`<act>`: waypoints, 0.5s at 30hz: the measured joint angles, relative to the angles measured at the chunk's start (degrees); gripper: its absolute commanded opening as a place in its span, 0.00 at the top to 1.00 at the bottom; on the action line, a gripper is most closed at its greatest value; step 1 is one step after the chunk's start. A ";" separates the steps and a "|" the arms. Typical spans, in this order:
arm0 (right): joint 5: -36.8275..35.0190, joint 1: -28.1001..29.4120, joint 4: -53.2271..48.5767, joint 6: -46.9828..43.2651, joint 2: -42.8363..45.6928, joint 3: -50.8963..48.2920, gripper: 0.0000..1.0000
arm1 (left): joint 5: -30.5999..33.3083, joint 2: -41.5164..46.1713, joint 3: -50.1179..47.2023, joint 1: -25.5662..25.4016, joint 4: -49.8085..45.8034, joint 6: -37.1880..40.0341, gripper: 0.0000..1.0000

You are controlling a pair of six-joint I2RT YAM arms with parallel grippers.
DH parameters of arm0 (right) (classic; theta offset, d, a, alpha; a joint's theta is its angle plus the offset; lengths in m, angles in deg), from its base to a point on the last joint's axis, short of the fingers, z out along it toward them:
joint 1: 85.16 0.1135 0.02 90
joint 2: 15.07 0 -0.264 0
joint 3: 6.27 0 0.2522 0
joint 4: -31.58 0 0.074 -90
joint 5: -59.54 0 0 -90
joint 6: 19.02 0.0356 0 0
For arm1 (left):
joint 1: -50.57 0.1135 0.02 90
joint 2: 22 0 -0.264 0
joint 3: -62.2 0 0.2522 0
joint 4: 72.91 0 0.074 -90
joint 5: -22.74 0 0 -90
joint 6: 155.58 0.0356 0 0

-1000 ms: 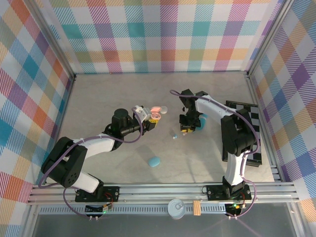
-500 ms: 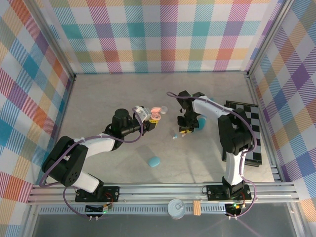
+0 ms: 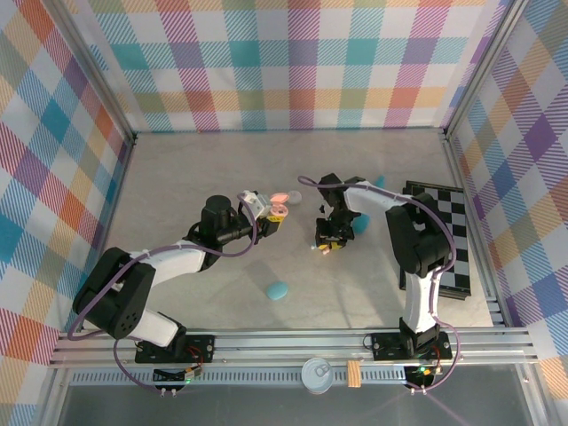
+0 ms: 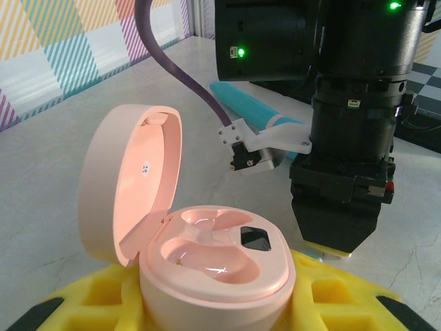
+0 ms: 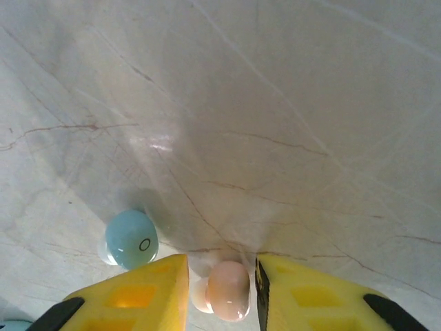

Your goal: Insert the wireless bluetooth earbuds into the charging case

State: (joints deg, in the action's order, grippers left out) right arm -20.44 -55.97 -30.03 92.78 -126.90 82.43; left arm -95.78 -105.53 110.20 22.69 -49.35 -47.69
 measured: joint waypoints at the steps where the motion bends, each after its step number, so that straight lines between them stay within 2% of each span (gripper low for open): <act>1: 0.63 0.00 0.76 0.09 0.55 -0.72 0.68 | 0.07 0.13 0.00 0.00 -0.11 0.00 0.73; 15: 9.73 -1.57 10.12 3.04 3.69 -7.78 0.70 | 0.13 1.16 0.00 0.00 -1.42 0.68 0.73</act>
State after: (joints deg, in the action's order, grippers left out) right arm -10.72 -57.54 -19.91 95.82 -123.20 74.65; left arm -95.64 -104.37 110.20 22.69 -50.77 -47.01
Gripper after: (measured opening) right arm 0.303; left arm 0.351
